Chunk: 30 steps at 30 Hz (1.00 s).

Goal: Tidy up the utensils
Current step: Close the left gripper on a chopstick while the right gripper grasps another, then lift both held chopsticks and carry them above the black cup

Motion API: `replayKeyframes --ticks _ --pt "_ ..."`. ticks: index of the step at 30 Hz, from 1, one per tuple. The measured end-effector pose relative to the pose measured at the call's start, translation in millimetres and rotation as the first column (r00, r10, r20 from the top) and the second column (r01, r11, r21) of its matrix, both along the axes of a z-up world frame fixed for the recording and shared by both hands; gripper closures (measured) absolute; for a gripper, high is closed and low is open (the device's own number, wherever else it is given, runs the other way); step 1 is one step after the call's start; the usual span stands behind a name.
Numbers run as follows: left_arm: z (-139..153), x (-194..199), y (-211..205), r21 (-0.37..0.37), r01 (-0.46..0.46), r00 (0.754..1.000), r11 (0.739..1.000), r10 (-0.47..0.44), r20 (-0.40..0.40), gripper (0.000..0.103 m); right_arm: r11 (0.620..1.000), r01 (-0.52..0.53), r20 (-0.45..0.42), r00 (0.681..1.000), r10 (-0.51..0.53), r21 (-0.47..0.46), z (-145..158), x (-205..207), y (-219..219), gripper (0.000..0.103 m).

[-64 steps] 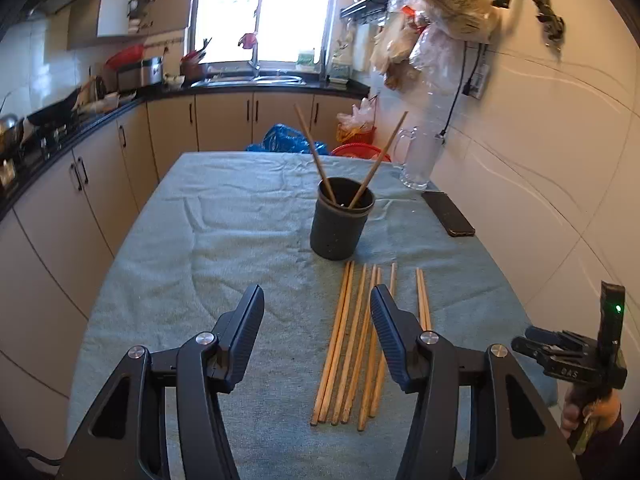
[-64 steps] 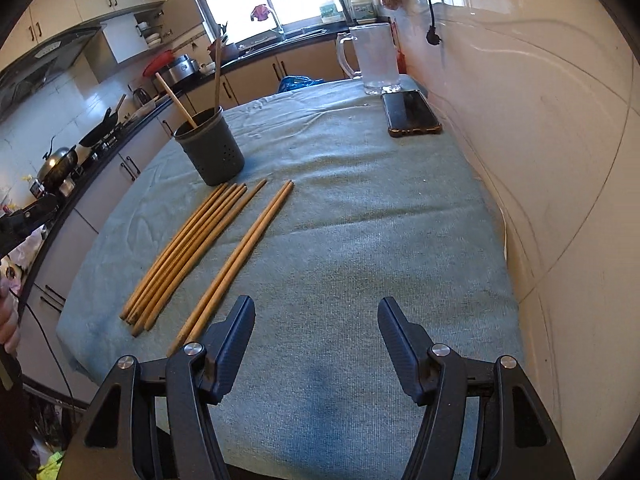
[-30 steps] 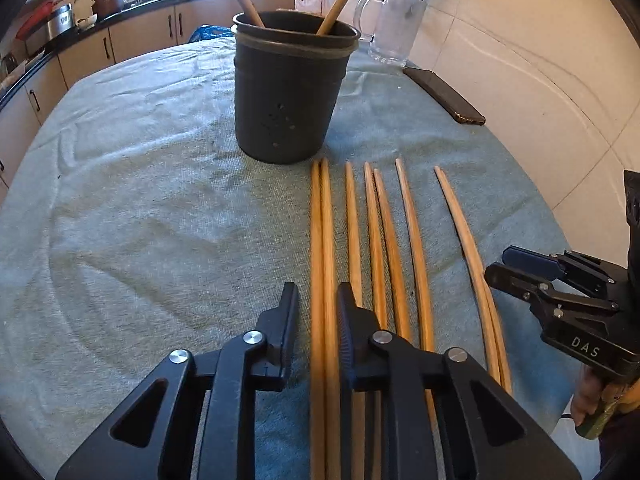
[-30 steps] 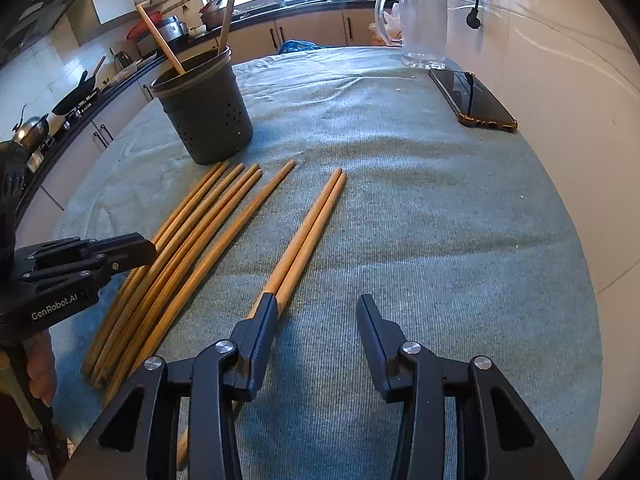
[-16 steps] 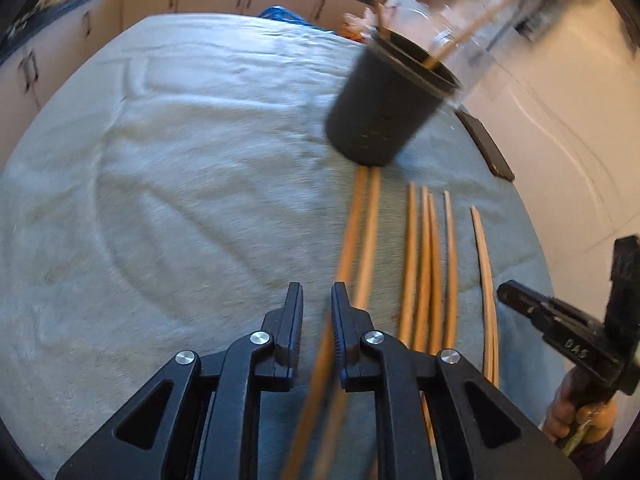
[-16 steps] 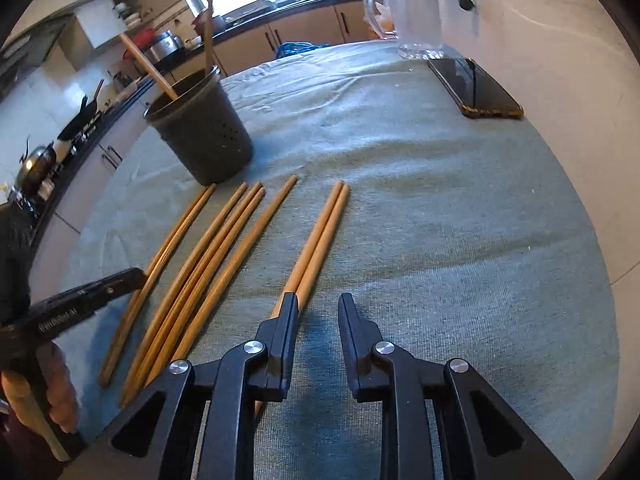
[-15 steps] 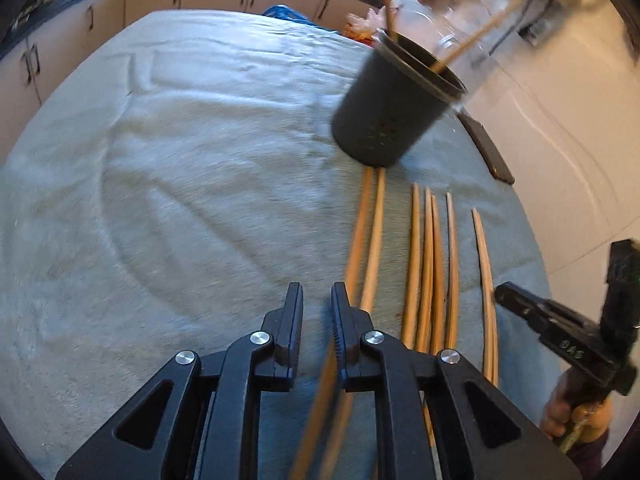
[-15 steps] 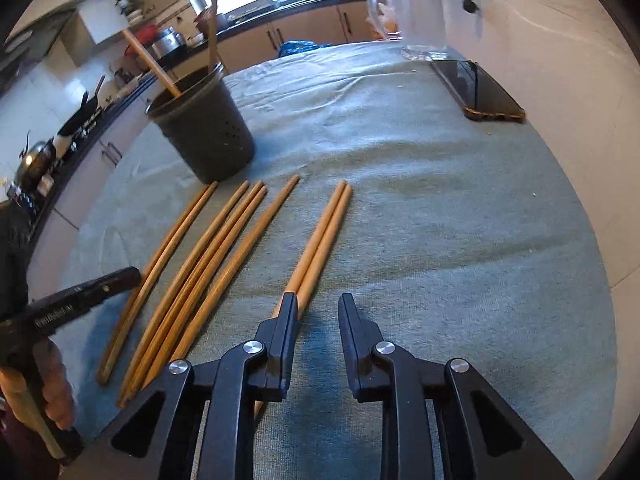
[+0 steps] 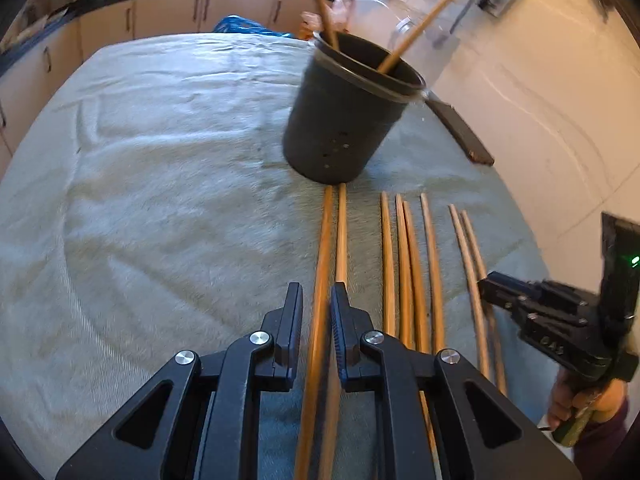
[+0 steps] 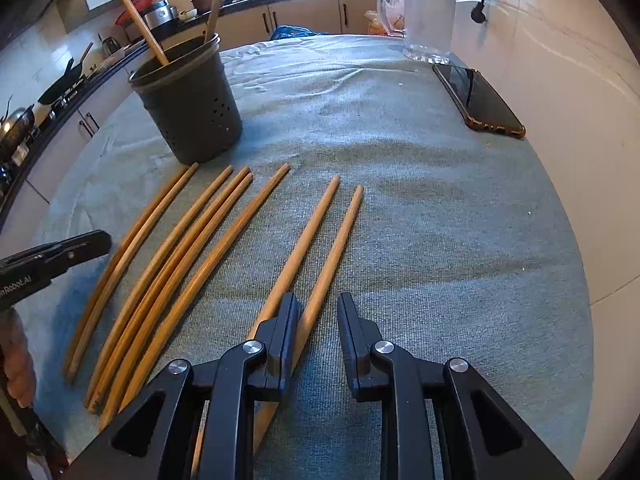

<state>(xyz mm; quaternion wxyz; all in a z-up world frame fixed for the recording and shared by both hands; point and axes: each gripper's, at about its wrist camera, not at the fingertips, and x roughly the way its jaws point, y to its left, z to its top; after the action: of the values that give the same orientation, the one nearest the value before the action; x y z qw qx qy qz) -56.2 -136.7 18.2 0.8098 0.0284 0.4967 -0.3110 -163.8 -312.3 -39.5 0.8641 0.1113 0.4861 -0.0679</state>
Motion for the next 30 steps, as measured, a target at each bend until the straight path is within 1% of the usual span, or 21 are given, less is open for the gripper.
replayKeyframes --ticks 2,3,8,11,12,13,14,16,18,21,23,24,25,26,28,29,30 --pt "-4 2 -5 0.023 0.017 1.000 1.000 -0.017 0.000 0.090 1.000 -0.001 0.002 1.000 0.001 0.001 -1 0 -4 0.081" --pt "-7 2 -8 0.047 0.022 1.000 0.999 -0.022 0.003 0.090 1.000 -0.001 0.001 1.000 0.001 0.000 -1 0 -3 0.081" --pt "-11 1 -12 0.068 0.036 0.999 0.997 -0.038 0.029 0.091 1.000 -0.001 0.006 1.000 0.001 -0.011 -2 2 0 0.081" --pt "-9 1 -16 0.107 0.039 0.998 0.993 -0.044 0.046 0.091 1.000 -0.003 0.001 1.000 0.003 -0.029 -2 5 2 0.080" --pt "-10 3 -19 0.134 0.016 0.999 0.991 -0.022 0.047 0.096 1.000 -0.002 -0.002 1.000 0.002 -0.031 -2 6 2 0.081" --pt "-8 5 -18 0.141 -0.014 0.999 0.990 0.008 0.045 0.096 1.000 0.005 -0.006 1.000 -0.005 -0.030 -1 7 1 0.083" --pt "-8 6 -16 0.140 -0.046 0.998 0.989 0.041 0.039 0.096 0.999 0.015 -0.008 1.000 -0.015 -0.028 -1 7 0 0.089" --pt "-8 6 2 0.131 -0.140 0.990 0.982 0.139 0.011 0.096 0.999 0.031 -0.006 1.000 -0.031 0.011 -1 3 -7 0.092" --pt "-8 -1 24 0.116 -0.205 0.977 0.972 0.210 -0.026 0.096 0.998 0.047 -0.018 0.999 -0.046 0.052 -1 -7 -18 0.094" --pt "-7 -14 41 0.131 -0.244 0.967 0.961 0.252 -0.044 0.096 0.997 0.043 -0.039 0.998 -0.041 0.060 0 -21 -27 0.095" --pt "-6 -15 43 0.118 -0.217 0.973 0.969 0.225 -0.057 0.095 0.996 0.033 -0.056 0.998 -0.029 0.083 2 -24 -33 0.094" --pt "-4 -14 42 0.112 -0.199 0.976 0.974 0.206 -0.062 0.090 0.995 0.034 -0.062 0.998 -0.028 0.098 2 -23 -36 0.092" --pt "-3 -11 40 0.116 -0.186 0.979 0.976 0.194 -0.057 0.080 0.993 0.039 -0.073 0.997 -0.031 0.111 2 -21 -39 0.091" --pt "-1 -8 39 0.124 -0.185 0.980 0.975 0.192 -0.047 0.077 0.993 0.044 -0.083 0.996 -0.034 0.113 2 -18 -40 0.090" --pt "1 1 38 0.124 -0.190 0.980 0.974 0.196 -0.039 0.075 0.995 0.044 -0.104 0.994 -0.034 0.094 3 -9 -41 0.088" --pt "1 8 32 0.121 -0.181 0.981 0.976 0.188 -0.050 0.075 0.996 0.039 -0.112 0.993 -0.030 0.083 3 -5 -41 0.086" --pt "-1 18 29 0.116 -0.173 0.980 0.978 0.182 -0.079 0.075 0.998 0.029 -0.125 0.992 -0.021 0.061 3 3 -40 0.086"
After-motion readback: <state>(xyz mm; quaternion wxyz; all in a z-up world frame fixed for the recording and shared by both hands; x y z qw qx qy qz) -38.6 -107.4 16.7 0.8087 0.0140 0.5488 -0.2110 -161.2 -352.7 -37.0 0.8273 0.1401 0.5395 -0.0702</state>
